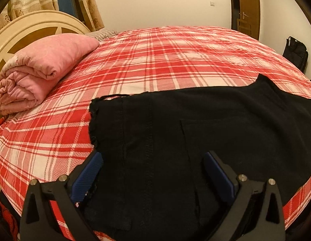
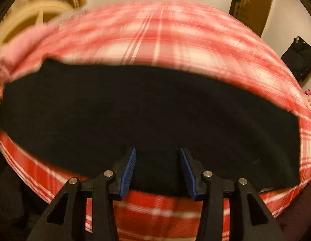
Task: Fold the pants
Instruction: 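Move both open tools over the folded black pants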
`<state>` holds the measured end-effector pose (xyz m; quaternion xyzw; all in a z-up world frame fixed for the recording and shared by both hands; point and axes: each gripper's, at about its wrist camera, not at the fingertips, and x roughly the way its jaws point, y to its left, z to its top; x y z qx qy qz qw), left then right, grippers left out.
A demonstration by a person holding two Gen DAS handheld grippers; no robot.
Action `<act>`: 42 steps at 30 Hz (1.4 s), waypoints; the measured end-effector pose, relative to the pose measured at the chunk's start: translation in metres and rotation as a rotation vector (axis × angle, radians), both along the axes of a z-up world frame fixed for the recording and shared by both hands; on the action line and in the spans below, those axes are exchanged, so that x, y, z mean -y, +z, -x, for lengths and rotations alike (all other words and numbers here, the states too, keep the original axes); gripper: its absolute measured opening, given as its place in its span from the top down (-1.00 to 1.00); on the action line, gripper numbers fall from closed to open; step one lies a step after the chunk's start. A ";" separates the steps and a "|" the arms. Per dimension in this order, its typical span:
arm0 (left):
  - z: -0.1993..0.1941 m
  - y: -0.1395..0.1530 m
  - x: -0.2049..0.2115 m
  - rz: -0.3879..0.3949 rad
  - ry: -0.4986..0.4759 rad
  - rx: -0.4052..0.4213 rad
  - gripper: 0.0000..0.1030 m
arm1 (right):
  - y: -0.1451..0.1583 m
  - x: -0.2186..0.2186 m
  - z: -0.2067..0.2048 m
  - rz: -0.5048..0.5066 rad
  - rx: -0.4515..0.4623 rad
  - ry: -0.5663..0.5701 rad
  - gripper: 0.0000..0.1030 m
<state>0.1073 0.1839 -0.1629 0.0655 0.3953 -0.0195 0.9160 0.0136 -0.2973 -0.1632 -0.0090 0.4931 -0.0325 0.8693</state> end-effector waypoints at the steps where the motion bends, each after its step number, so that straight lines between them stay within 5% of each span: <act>1: 0.000 0.000 -0.001 0.010 0.001 -0.003 -1.00 | 0.000 -0.004 0.003 0.028 -0.009 0.002 0.09; 6: 0.004 -0.001 -0.001 0.012 0.003 -0.001 -1.00 | 0.010 -0.011 0.005 0.070 -0.115 0.038 0.09; 16: -0.002 0.000 0.001 0.000 0.020 -0.013 -1.00 | 0.040 -0.146 -0.019 0.017 0.096 0.380 0.09; 22: -0.007 0.000 0.001 0.003 0.019 -0.025 -1.00 | 0.007 -0.196 -0.021 0.029 0.038 0.464 0.09; 37: -0.008 0.000 0.000 0.012 0.021 -0.039 -1.00 | -0.001 -0.182 0.002 0.024 0.075 0.471 0.06; 42: 0.010 0.021 0.005 -0.073 0.055 0.014 -1.00 | 0.013 -0.141 0.002 -0.059 0.081 0.410 0.06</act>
